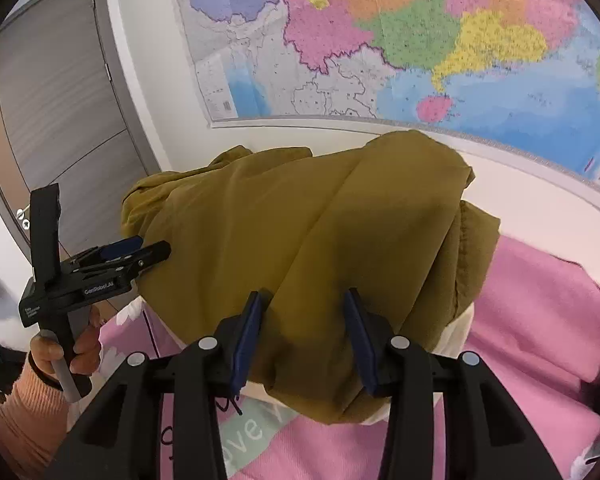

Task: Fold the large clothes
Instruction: 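Lower the jacket onto the cream stack and open both grippers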

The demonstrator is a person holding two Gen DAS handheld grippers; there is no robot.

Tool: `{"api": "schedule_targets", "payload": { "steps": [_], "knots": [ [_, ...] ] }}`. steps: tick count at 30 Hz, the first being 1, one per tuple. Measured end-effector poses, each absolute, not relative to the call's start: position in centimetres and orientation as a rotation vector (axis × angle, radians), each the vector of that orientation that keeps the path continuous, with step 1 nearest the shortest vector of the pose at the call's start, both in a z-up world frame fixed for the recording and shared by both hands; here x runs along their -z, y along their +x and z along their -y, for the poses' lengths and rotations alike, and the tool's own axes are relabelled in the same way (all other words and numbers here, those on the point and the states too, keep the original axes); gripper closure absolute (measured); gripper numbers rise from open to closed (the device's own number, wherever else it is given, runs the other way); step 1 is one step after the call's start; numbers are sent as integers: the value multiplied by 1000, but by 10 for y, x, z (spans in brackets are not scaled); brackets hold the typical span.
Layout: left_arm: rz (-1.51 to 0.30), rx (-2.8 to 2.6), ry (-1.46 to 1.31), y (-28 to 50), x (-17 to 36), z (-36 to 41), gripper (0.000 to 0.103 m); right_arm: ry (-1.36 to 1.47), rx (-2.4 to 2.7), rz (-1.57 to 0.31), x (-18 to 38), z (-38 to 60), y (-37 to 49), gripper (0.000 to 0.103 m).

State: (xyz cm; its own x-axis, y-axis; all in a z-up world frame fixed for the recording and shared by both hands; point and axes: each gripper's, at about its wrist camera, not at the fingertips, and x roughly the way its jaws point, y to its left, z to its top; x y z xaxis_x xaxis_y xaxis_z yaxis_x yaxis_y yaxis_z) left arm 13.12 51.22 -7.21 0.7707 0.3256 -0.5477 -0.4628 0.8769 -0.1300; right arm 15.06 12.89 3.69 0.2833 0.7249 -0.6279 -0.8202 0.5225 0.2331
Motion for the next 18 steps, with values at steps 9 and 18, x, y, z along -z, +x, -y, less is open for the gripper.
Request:
{"api": "schedule_targets", "payload": {
  "steps": [9,18],
  "knots": [
    [-524,-493,-208,121,61,-491,15,-159,-1054,-691,-51,-122,127,60],
    [-489,-523,-154,111,49,-465,6,-224,-1038,-669,-49,-132,123,56]
  ]
}}
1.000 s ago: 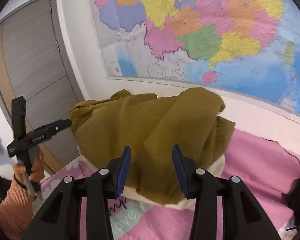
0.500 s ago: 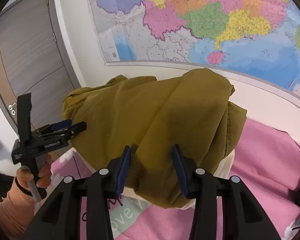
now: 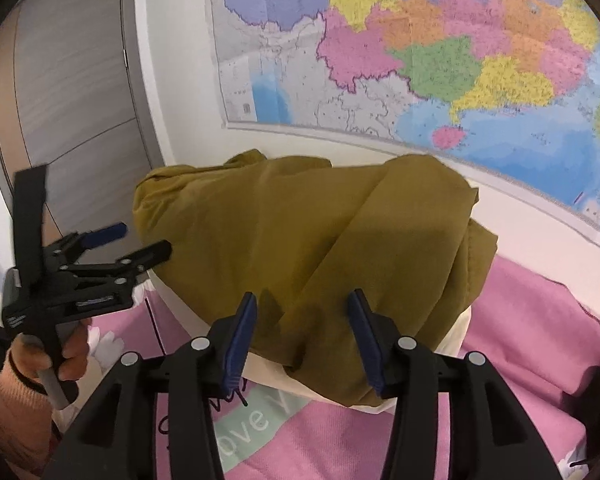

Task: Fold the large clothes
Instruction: 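Lower the jacket onto the cream stack and open both grippers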

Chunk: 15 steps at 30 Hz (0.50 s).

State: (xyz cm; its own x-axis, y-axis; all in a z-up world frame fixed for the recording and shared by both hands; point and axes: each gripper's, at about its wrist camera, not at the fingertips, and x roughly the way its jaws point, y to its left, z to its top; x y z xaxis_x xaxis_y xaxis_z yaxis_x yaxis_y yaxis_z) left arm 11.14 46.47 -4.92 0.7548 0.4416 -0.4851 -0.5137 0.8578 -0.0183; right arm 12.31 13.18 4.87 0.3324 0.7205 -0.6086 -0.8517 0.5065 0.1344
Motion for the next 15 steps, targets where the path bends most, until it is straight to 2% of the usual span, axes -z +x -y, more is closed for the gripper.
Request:
{"api": "schedule_targets", "payload": {
  "steps": [12,15],
  "knots": [
    [-483,-545,-155,103,43,-448,6,-202,-1031,-662,-48,-127,118,53],
    [-500,-548,-157,104,44,-444,6,-194,-1026,-655,-50,-122,114,46]
  ]
}}
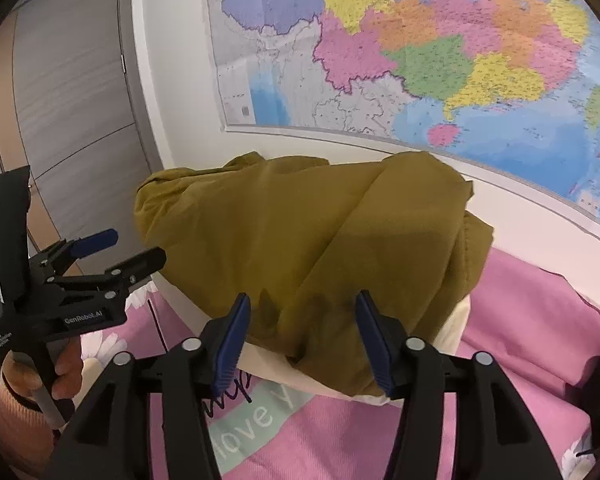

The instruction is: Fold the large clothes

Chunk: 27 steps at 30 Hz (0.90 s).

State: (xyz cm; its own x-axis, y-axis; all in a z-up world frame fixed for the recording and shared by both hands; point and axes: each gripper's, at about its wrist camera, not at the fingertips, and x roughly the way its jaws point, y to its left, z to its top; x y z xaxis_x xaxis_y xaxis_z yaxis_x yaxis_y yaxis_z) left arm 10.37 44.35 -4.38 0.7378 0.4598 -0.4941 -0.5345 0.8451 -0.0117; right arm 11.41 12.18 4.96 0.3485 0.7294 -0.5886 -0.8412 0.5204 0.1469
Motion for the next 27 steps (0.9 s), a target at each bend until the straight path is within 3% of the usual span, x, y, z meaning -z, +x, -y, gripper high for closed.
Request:
{"api": "schedule_targets", "payload": {
  "steps": [7,16,27],
  "knots": [
    [-505,-551,-162,100,43,-431,6,-183,-1021,-636,-52,-110,103,39],
    [-482,-576,-148,88,36,-414,6,-172,-988,-565,-55,-96,84,13],
    [-487,-593,-193,70,39,-402,6,-162,-973,-531,-58,-77,63,6]
  ]
}}
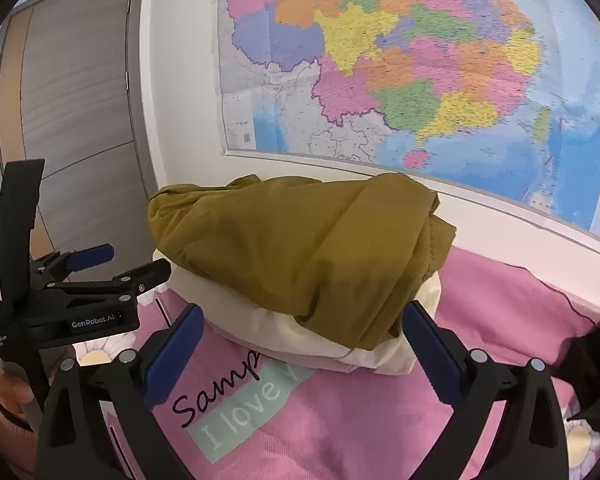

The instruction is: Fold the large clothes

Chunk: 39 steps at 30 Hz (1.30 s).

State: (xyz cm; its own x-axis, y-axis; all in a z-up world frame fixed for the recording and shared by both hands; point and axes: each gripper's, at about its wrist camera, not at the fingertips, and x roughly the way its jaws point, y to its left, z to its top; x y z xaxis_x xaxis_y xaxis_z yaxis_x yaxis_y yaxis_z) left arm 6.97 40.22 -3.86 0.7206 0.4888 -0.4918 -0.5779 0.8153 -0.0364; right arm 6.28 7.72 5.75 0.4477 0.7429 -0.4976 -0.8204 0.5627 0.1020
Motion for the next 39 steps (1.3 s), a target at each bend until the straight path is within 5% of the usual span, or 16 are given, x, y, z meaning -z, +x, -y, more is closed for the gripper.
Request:
{"api": "schedule_targets", "payload": {
  "steps": [39],
  "knots": [
    [-520,-616,-179,35,53,-348,6,-133,-945,-552,-40,-27,17,6]
  ]
}}
